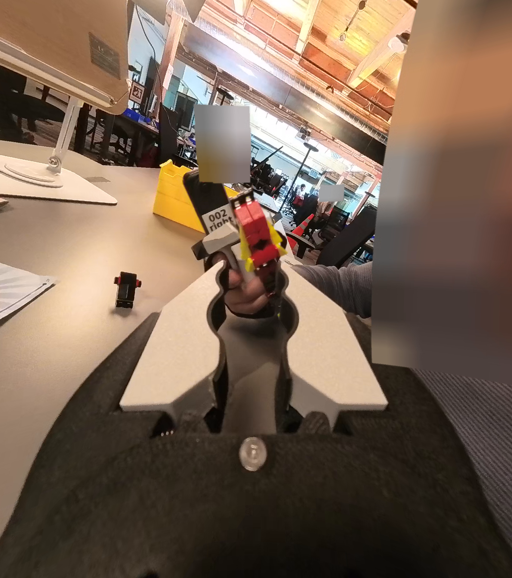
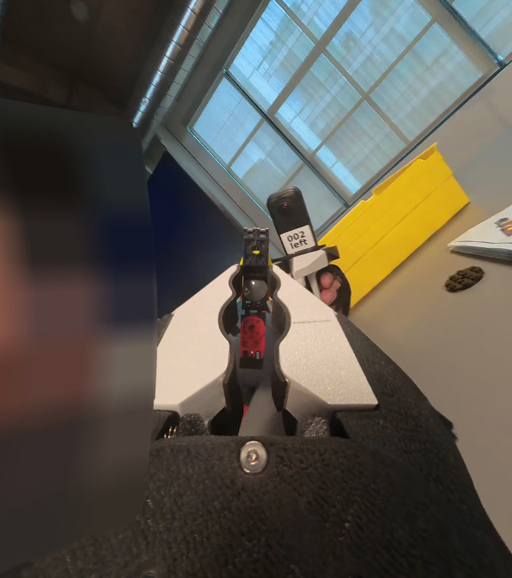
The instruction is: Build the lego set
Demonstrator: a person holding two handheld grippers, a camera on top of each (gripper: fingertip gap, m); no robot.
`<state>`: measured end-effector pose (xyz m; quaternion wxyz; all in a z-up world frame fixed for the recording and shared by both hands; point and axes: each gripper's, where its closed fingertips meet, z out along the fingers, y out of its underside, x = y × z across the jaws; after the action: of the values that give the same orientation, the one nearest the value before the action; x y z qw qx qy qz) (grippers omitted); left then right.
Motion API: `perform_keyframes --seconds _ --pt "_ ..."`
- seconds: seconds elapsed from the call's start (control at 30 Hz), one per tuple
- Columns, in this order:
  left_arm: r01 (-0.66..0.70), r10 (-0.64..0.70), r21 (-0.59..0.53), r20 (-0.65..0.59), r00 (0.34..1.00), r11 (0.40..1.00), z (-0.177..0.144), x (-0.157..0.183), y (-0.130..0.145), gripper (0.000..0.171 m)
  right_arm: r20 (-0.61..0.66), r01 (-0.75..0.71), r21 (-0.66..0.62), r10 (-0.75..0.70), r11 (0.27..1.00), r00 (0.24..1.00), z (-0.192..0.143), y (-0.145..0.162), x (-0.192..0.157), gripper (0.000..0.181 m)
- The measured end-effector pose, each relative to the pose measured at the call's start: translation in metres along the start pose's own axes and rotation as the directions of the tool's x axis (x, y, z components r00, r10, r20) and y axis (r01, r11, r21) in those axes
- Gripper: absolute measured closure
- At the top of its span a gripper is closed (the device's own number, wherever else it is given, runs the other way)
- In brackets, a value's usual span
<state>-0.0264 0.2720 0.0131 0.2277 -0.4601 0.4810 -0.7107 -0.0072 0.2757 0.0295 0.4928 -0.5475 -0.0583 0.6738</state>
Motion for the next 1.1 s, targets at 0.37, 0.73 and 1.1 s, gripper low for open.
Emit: perform_keyframes --seconds 0.37,0.73,1.1 --pt "-0.002 0.002 -0.003 0.010 1.000 1.000 0.001 -0.001 0.001 0.141 -0.124 0.255 -0.130 -0.270 0.958 0.955 0.004 0.017 0.010 0.167" --pt "-0.042 0.039 -0.078 -0.050 0.998 0.996 0.014 0.011 0.019 0.132 -0.099 0.480 -0.224 -0.510 0.848 0.855 0.012 0.034 0.001 0.167" --pt "-0.139 0.137 -0.121 -0.025 0.990 0.983 0.013 0.010 0.023 0.144 -0.064 0.610 -0.263 -0.645 0.747 0.762 0.006 0.039 0.003 0.167"
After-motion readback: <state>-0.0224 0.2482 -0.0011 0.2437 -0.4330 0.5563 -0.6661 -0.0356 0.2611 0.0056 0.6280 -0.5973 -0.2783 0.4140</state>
